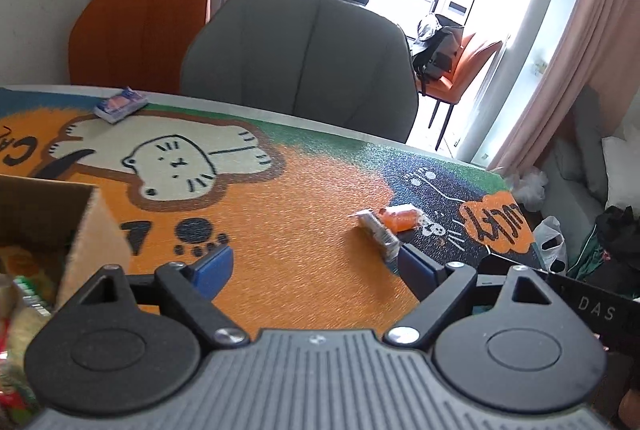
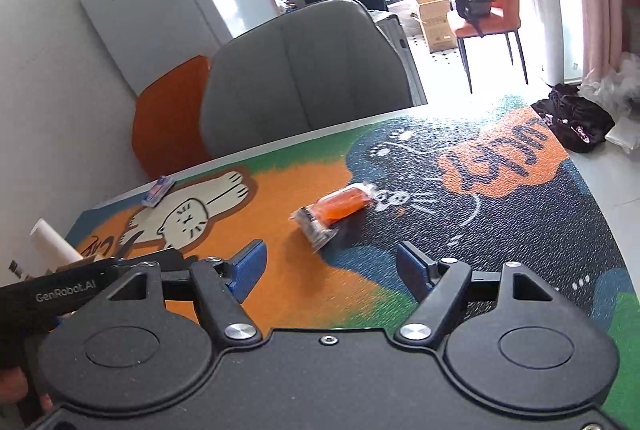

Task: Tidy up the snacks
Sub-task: 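Move both open grippers back toward the orange packet on the mat, then grasp the clear wrapped stick with the left gripper while the right grasps the orange packet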

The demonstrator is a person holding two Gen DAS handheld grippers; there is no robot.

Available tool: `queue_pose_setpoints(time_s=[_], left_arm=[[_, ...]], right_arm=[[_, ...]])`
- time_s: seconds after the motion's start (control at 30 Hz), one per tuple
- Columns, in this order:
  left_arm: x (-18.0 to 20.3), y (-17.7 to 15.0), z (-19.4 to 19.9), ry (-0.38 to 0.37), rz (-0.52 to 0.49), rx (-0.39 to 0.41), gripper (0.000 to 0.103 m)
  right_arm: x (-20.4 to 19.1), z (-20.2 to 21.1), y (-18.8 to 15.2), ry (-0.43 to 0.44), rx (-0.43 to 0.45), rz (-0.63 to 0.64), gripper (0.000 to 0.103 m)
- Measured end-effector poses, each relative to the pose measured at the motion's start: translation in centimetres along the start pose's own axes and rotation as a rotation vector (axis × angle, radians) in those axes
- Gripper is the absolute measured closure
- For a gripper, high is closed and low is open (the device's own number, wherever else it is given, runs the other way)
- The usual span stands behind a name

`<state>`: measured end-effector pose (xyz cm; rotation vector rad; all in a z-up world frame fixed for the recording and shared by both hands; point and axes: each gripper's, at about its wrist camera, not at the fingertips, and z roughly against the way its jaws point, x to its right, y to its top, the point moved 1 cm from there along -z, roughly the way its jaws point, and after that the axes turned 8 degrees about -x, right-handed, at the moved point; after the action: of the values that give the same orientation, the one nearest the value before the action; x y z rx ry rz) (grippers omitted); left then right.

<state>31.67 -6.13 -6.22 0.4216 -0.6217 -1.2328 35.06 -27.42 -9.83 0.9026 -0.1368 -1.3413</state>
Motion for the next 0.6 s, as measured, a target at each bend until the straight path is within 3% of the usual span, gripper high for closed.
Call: queue_pose_setpoints(time_s=[0.2, 0.6], left_arm=[[1.5, 1.0, -3.5, 0.005, 0.024, -0.031, 0.028], [3.6, 2.6, -9.7, 0.025, 0.018, -0.079, 0.035]], right_arm=[[2.1, -1.5, 1.2, -0.008, -0.008, -0.019, 0.033], [5.4, -4.5, 3.1, -0.022, -0.029, -0.051, 0.035]])
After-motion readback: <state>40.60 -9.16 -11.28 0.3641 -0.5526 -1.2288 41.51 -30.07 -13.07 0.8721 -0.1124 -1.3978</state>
